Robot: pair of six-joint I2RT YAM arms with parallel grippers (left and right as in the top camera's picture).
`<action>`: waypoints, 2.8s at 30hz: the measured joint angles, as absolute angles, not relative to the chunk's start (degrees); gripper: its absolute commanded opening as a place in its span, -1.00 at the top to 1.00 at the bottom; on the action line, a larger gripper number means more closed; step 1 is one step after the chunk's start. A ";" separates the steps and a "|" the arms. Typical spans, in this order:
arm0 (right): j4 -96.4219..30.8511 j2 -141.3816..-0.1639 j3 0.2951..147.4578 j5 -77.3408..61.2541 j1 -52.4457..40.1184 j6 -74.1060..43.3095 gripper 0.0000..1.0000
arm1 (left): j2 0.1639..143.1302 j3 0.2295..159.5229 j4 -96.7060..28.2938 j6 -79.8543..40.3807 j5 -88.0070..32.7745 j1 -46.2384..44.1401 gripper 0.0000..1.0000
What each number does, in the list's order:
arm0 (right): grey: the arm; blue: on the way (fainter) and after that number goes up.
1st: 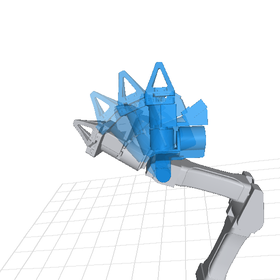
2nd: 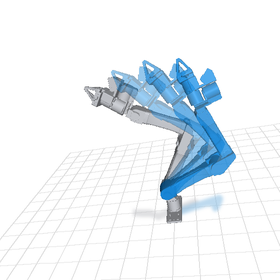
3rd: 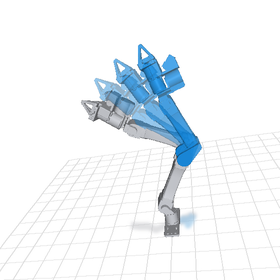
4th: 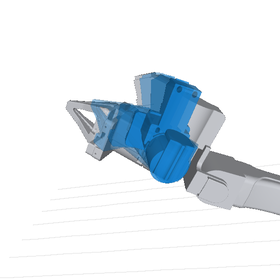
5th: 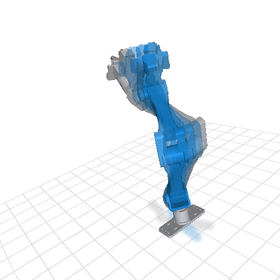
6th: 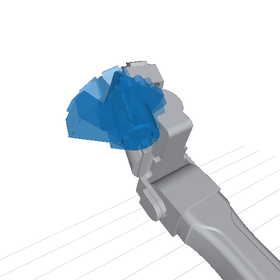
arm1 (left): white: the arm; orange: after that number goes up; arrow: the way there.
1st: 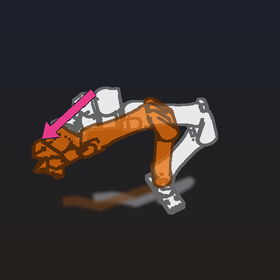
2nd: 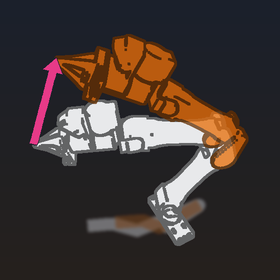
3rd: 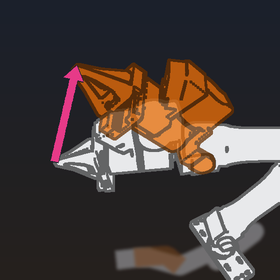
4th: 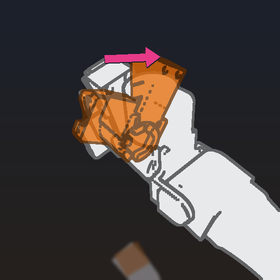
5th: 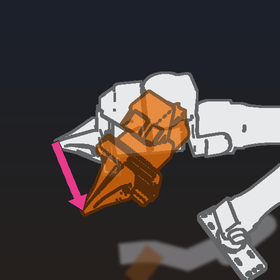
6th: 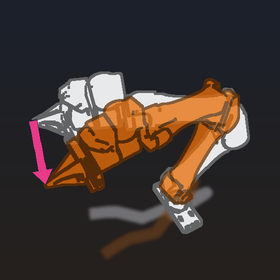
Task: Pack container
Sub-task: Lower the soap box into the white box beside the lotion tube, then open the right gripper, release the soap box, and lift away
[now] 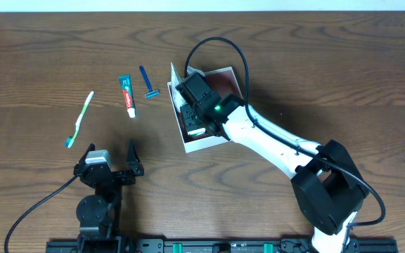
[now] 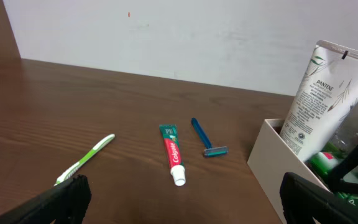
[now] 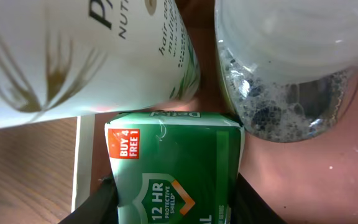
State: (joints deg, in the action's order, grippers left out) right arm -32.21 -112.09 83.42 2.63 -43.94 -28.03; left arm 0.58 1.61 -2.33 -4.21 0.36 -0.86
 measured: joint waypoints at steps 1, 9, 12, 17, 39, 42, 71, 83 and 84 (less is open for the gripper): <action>-32.14 -112.12 83.42 2.68 -43.97 -28.05 0.33 | 0.58 1.61 -2.35 -4.21 0.36 -0.86 -0.96; -32.08 -112.12 83.42 2.85 -44.01 -28.27 -0.02 | 0.58 1.61 -2.35 -4.21 0.36 -0.86 -0.96; -32.05 -112.12 83.42 2.87 -44.01 -28.27 -0.04 | 0.58 1.61 -2.35 -4.19 0.36 -0.86 -0.96; -32.03 -112.12 83.42 2.90 -44.01 -28.27 -0.07 | 0.58 1.61 -2.33 -4.21 0.36 -0.86 -0.96; -31.07 -112.12 83.42 2.94 -44.01 -27.46 0.35 | 0.58 1.61 -2.33 -4.21 0.36 -0.86 -0.96; -30.33 -112.12 83.42 3.11 -44.01 -27.31 0.60 | 0.58 1.61 -2.33 -4.19 0.36 -0.86 -0.96; -27.09 -113.58 83.42 3.99 -44.49 -26.94 0.78 | 0.58 1.61 -2.35 -4.19 0.36 -0.86 -0.96; -26.26 -113.97 83.42 4.75 -44.71 -26.59 0.66 | 0.58 1.61 -2.35 -4.19 0.36 -0.86 -0.96; -25.98 -113.99 83.42 4.73 -44.71 -26.52 0.66 | 0.58 1.61 -2.35 -4.21 0.36 -0.86 -0.96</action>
State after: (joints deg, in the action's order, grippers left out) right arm -25.98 -113.99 83.42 4.73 -44.71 -26.52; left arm 0.58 1.61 -2.35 -4.21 0.36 -0.86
